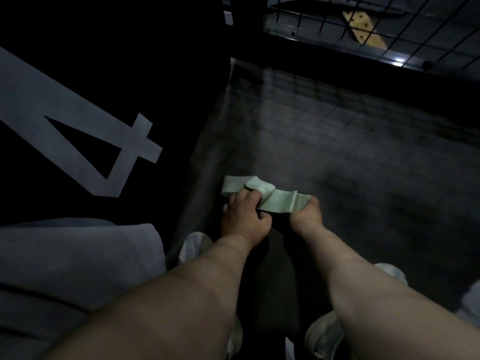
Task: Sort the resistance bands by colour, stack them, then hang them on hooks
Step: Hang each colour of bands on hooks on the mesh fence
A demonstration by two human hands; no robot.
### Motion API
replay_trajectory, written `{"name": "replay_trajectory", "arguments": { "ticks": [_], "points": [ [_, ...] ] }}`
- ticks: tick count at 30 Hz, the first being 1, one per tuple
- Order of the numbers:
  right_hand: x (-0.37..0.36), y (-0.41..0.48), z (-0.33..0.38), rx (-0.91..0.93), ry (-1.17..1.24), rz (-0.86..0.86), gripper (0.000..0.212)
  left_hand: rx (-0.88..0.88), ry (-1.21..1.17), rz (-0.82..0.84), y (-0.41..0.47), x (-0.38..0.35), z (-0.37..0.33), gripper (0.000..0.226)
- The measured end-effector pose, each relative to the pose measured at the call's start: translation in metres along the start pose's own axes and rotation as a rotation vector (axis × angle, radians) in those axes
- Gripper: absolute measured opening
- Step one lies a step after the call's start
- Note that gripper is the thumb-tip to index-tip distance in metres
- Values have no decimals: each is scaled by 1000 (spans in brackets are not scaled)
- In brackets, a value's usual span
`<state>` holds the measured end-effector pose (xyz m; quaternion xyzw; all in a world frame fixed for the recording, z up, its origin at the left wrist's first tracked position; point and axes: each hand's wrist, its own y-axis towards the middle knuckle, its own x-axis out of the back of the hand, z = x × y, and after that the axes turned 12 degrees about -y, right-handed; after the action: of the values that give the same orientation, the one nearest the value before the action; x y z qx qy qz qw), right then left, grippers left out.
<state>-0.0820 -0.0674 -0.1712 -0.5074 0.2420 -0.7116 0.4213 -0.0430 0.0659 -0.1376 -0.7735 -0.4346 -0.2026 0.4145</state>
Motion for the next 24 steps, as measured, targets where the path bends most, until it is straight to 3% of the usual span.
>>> {"name": "replay_trajectory", "arguments": {
  "ticks": [5, 8, 12, 17, 21, 24],
  "points": [
    [3, -2, 0, 12, 57, 19, 48, -117, 210, 11, 4, 7, 0, 51],
    [2, -2, -1, 18, 67, 18, 47, -270, 286, -50, 4, 3, 3, 40],
    [1, -1, -4, 23, 138, 13, 40, -447, 255, 23, 3, -6, 8, 37],
    [3, -9, -8, 11, 348, 38, 57, -434, 297, 43, 3, -11, 9, 39],
    [2, -15, -11, 135, 184, -88, 78, -370, 268, 18, -1, -11, 5, 37],
    [3, -22, -11, 186, 36, -158, 67, -188, 87, -26, -1, -9, -1, 28]
  ]
}}
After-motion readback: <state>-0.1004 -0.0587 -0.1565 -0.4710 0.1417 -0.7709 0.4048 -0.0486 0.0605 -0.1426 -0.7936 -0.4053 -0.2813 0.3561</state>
